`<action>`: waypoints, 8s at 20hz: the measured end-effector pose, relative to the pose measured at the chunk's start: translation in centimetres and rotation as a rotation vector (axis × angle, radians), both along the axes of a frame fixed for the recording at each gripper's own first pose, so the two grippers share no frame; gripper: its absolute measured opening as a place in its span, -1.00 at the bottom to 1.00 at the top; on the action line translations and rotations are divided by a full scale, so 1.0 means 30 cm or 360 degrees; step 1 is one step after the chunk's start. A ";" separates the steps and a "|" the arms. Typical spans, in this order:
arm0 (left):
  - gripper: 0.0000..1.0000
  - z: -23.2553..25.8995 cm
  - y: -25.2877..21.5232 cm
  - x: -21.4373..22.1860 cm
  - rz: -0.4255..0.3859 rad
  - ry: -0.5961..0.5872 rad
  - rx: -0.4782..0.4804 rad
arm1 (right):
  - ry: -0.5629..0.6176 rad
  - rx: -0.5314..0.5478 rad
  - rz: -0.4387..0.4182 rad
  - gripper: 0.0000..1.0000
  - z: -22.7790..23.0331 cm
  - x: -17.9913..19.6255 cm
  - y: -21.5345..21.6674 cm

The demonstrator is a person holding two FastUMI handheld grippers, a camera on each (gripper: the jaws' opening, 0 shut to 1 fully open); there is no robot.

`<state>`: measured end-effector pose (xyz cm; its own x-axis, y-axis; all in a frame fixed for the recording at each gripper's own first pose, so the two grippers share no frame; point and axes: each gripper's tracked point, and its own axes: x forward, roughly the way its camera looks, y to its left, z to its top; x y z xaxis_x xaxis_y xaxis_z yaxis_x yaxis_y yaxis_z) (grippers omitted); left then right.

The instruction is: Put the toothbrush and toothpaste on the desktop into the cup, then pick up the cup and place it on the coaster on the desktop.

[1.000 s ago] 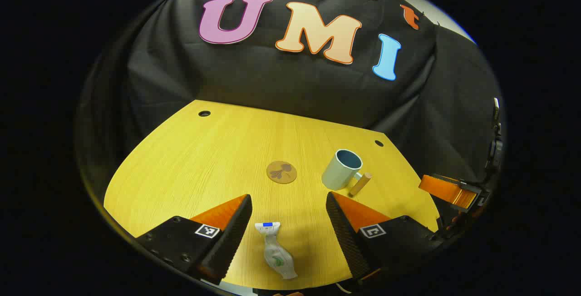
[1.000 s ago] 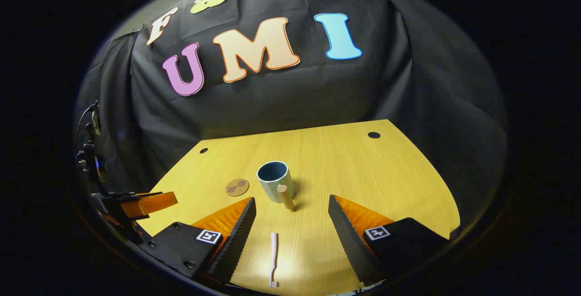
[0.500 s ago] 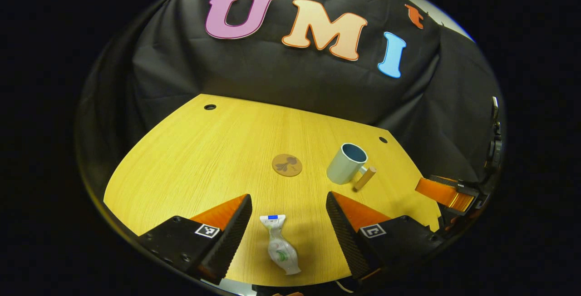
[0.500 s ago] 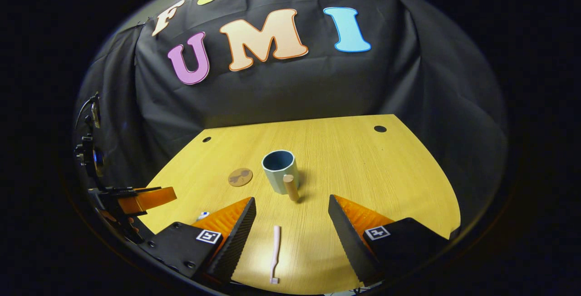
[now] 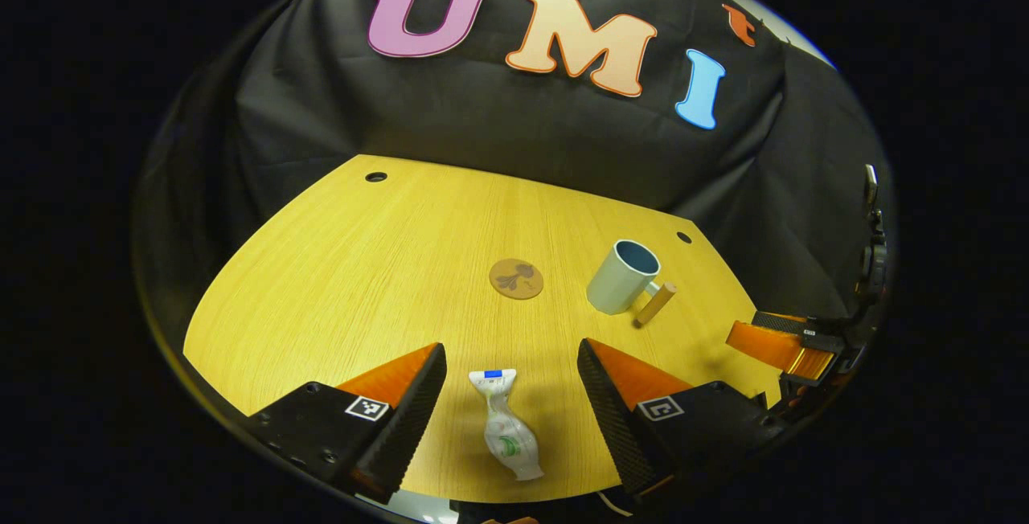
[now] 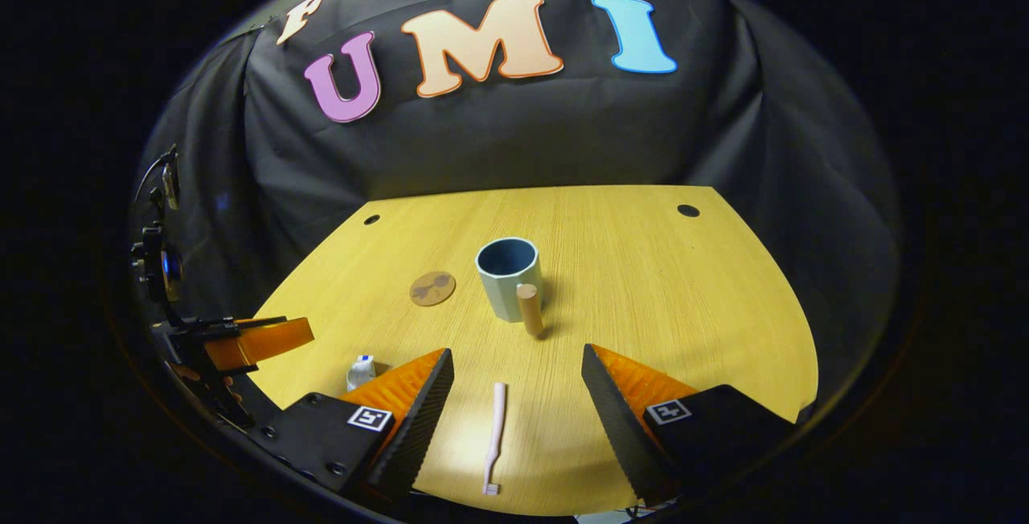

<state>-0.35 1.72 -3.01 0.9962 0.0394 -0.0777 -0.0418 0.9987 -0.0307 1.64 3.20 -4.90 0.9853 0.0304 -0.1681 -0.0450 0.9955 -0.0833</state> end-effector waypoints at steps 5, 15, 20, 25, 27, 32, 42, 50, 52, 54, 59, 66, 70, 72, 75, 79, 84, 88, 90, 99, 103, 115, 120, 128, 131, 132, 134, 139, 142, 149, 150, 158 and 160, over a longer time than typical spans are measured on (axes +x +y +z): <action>0.91 -0.051 0.034 0.000 0.0056 0.0084 0.0073 | 0.0184 -0.0101 0.0018 0.87 -0.091 0.060 0.044; 0.93 -0.119 0.118 0.010 0.0110 0.0202 -0.0014 | 0.0617 -0.0256 -0.0005 0.84 -0.300 0.168 0.055; 0.92 -0.148 0.166 0.036 0.0124 0.0275 -0.0037 | 0.0807 -0.0281 -0.0099 0.76 -0.384 0.196 0.043; 0.92 -0.164 0.183 0.046 0.0115 0.0331 -0.0042 | 0.0881 -0.0234 -0.0170 0.36 -0.412 0.234 0.030; 0.90 -0.161 0.183 0.055 0.0110 0.0333 -0.0028 | 0.0916 -0.0230 -0.0192 0.14 -0.422 0.238 0.020; 0.91 -0.161 0.178 0.086 0.0091 0.0347 -0.0017 | 0.0978 -0.0228 -0.0202 -0.30 -0.445 0.237 0.019; 0.90 -0.173 0.180 0.091 0.0105 0.0374 -0.0026 | 0.1039 -0.0222 -0.0227 -0.77 -0.454 0.233 0.013; 0.90 -0.226 0.138 0.090 0.0089 0.0546 -0.0089 | 0.1005 -0.0248 -0.0224 -0.89 -0.459 0.225 0.007; 0.90 -0.246 0.118 0.108 0.0076 0.0613 -0.0110 | 0.0994 -0.0200 -0.0217 -0.89 -0.450 0.207 0.009; 0.89 -0.281 0.093 0.134 0.0080 0.0693 -0.0115 | 0.0964 -0.0143 -0.0215 -0.89 -0.422 0.182 -0.002; 0.87 -0.353 0.065 0.168 0.0118 0.0906 -0.0187 | 0.0871 -0.0055 -0.0243 -0.89 -0.351 0.151 -0.060; 0.66 -0.395 0.067 0.203 0.0180 0.1011 -0.0200 | 0.0839 -0.0034 -0.0331 -0.89 -0.325 0.098 -0.174; 0.07 -0.402 0.070 0.211 0.0224 0.1032 -0.0185 | 0.0834 -0.0010 -0.0347 -0.89 -0.321 0.093 -0.202; -0.08 -0.413 0.064 0.217 0.0255 0.1061 -0.0169 | 0.0820 0.0005 -0.0345 -0.89 -0.310 0.099 -0.212; -0.51 -0.412 0.048 0.212 0.0273 0.1066 -0.0164 | 0.0804 0.0015 -0.0351 -0.89 -0.297 0.102 -0.234; -0.78 -0.407 0.056 0.211 0.0268 0.1057 -0.0191 | 0.0786 0.0014 -0.0365 -0.89 -0.286 0.098 -0.266; -0.92 -0.330 0.044 0.207 0.0241 0.0885 -0.0271 | 0.0661 0.0047 -0.0369 -0.89 -0.225 0.109 -0.284; -0.96 -0.187 -0.014 0.211 0.0135 0.0638 -0.0304 | 0.0469 0.0021 -0.0343 -0.89 -0.116 0.127 -0.285; -0.97 -0.093 -0.042 0.215 0.0082 0.0523 -0.0289 | 0.0365 0.0008 -0.0306 -0.89 -0.049 0.130 -0.263; -0.97 0.347 -0.114 0.190 -0.0231 -0.0102 0.0041 | -0.0152 0.0020 0.0006 -0.89 0.270 0.153 -0.018; -0.98 0.470 -0.177 0.220 -0.0382 -0.0282 0.0091 | -0.0357 0.0087 0.0117 -0.89 0.420 0.196 0.101; -0.99 0.701 -0.278 0.383 -0.0641 -0.0665 0.0233 | -0.0851 0.0355 -0.0002 -0.89 0.637 0.494 0.071; -0.99 0.706 -0.337 0.446 -0.0722 -0.0748 0.0253 | -0.0800 0.0344 -0.0080 -0.88 0.521 0.584 0.032; -0.98 0.678 -0.435 0.472 -0.0864 -0.0766 0.0219 | -0.0818 0.0420 -0.0097 -0.44 0.530 0.532 -0.032; -0.97 0.650 -0.478 0.489 -0.0924 -0.0761 0.0225 | -0.0848 0.0415 -0.0188 0.64 0.542 0.473 -0.119; -0.98 0.640 -0.493 0.494 -0.0945 -0.0761 0.0230 | -0.0851 0.0414 -0.0228 0.63 0.536 0.451 -0.155; -0.98 0.611 -0.527 0.504 -0.0996 -0.0762 0.0264 | -0.0853 0.0427 -0.0277 0.60 0.522 0.406 -0.207; -0.98 0.493 -0.578 0.566 -0.1031 -0.0694 0.0489 | -0.0810 0.0418 -0.0361 0.88 0.440 0.330 -0.295; -0.93 0.438 -0.588 0.573 -0.1038 -0.0666 0.0514 | -0.0785 0.0381 -0.0386 0.88 0.406 0.296 -0.315; -0.29 0.414 -0.597 0.529 -0.1078 -0.0640 0.0492 | -0.0746 0.0350 -0.0361 0.88 0.391 0.264 -0.299; -0.09 0.420 -0.599 0.518 -0.1076 -0.0652 0.0492 | -0.0738 0.0348 -0.0351 0.88 0.389 0.258 -0.293; 0.89 0.550 -0.466 0.406 -0.0845 -0.0770 0.0435 | -0.0606 0.0200 -0.0198 0.88 0.379 0.256 -0.182; 0.89 0.585 -0.405 0.369 -0.0766 -0.0787 0.0407 | -0.0533 0.0131 -0.0114 0.88 0.361 0.264 -0.138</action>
